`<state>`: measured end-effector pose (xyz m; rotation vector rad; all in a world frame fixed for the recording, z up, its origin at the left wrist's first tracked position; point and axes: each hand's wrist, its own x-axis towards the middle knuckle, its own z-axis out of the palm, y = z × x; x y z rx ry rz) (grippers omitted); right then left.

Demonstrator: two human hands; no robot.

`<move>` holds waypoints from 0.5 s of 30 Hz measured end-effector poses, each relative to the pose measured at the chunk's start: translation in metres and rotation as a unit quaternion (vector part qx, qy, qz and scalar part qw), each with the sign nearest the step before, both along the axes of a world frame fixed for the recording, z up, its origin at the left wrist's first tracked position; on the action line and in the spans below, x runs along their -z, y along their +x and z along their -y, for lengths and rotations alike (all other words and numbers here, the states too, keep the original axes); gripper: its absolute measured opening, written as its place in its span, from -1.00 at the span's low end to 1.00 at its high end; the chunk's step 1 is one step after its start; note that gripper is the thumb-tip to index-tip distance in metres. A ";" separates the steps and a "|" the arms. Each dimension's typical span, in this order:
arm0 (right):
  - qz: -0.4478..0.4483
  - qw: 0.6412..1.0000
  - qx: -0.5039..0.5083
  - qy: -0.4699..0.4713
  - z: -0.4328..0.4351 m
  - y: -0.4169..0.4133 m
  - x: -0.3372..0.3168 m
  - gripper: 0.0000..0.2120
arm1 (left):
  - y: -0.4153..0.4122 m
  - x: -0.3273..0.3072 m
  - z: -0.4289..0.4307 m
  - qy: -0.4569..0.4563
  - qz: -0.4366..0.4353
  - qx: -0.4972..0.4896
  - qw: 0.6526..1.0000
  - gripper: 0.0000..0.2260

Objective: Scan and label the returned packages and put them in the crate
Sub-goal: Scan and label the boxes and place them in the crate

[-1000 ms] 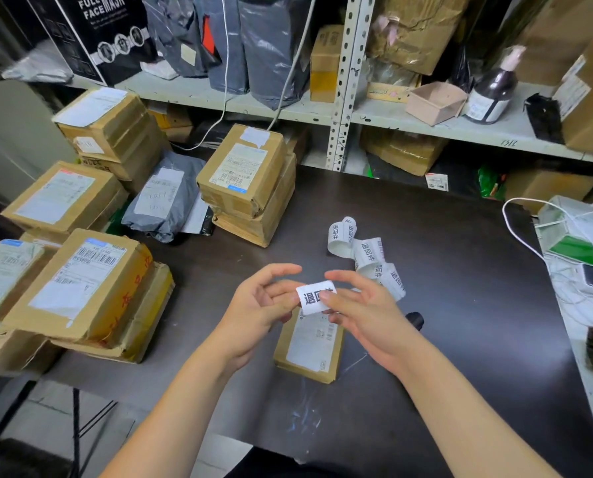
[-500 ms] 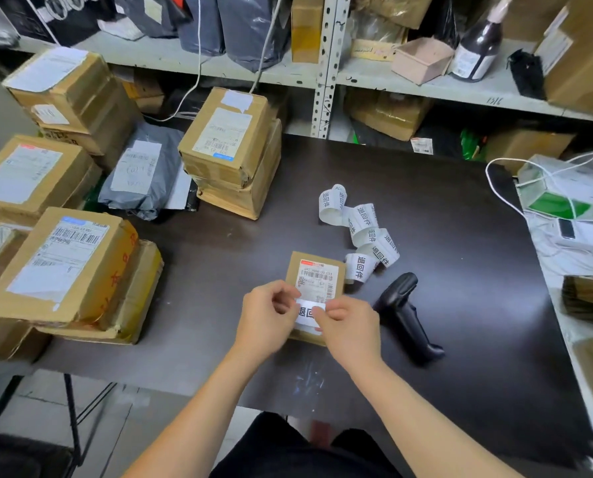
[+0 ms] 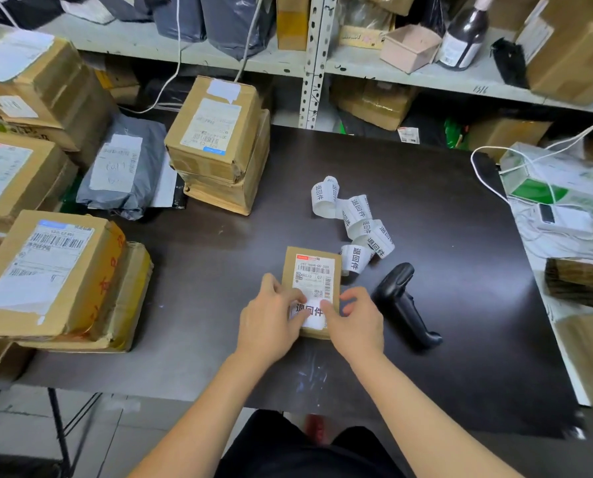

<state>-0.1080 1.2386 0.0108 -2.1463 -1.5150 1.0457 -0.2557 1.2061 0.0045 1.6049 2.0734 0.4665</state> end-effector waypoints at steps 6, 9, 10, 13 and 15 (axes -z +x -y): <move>-0.101 0.994 0.023 -0.026 0.002 0.000 0.003 -0.62 | -0.018 0.008 -0.002 0.004 0.190 -0.119 0.974 -0.52; -0.141 0.990 -0.009 -0.027 0.003 -0.002 0.000 -0.63 | -0.021 0.011 -0.001 -0.020 0.279 -0.087 0.956 -0.58; -0.153 0.988 -0.015 -0.026 0.004 -0.003 -0.001 -0.64 | -0.022 0.011 0.001 -0.020 0.283 -0.074 0.956 -0.59; -0.177 0.983 -0.042 -0.013 0.006 -0.004 -0.006 -0.61 | -0.029 0.009 0.010 0.006 0.290 -0.062 0.955 -0.58; -0.190 0.979 -0.072 0.002 0.010 -0.007 -0.012 -0.62 | -0.034 0.002 0.021 0.033 0.299 -0.071 0.951 -0.58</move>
